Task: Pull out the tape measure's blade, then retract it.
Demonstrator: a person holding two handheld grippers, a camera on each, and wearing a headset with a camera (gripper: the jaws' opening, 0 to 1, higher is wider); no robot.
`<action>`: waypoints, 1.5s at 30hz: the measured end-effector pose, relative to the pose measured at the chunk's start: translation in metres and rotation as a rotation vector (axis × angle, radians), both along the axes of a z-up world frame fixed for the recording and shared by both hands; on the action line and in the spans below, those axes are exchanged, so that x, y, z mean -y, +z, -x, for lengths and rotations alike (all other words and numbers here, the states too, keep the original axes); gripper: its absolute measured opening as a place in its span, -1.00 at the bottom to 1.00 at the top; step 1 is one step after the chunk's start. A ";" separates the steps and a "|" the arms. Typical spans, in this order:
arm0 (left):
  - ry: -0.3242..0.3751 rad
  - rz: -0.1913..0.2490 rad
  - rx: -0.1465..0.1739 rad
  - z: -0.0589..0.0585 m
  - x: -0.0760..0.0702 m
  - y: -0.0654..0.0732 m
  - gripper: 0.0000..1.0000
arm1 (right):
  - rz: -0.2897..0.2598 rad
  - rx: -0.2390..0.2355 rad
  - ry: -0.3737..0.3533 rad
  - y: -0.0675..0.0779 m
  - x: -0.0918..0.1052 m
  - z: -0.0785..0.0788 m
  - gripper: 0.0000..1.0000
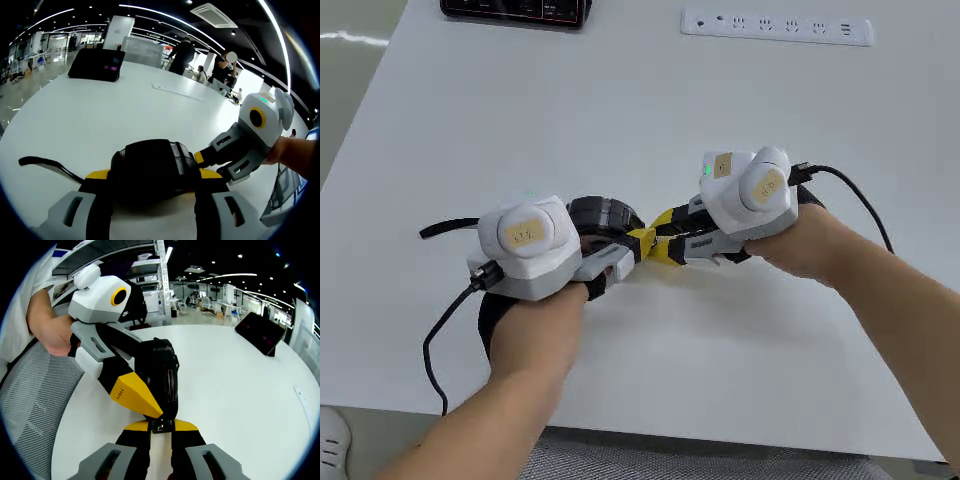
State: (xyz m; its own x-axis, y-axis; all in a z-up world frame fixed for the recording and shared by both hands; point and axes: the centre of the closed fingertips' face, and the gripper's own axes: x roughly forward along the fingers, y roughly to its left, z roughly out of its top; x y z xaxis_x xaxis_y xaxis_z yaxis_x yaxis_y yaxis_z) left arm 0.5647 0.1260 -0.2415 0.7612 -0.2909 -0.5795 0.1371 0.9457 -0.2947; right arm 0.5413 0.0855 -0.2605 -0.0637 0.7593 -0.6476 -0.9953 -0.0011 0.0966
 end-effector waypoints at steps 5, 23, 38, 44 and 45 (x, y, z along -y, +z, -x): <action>-0.013 0.000 -0.002 0.000 0.000 -0.001 0.26 | -0.003 -0.005 -0.012 0.002 0.000 -0.001 -0.72; -0.023 -0.038 0.001 0.006 -0.009 0.004 0.39 | 0.006 0.014 -0.047 0.011 0.008 -0.003 -0.50; -0.051 -0.085 0.009 0.011 -0.020 0.006 0.50 | -0.007 0.015 -0.102 0.020 0.018 -0.002 -0.42; -0.086 -0.119 0.024 0.012 -0.023 0.009 0.51 | -0.010 0.024 -0.133 0.025 0.026 0.001 -0.33; -0.090 -0.121 0.023 0.012 -0.024 0.009 0.51 | -0.008 0.027 -0.136 0.025 0.027 0.002 -0.31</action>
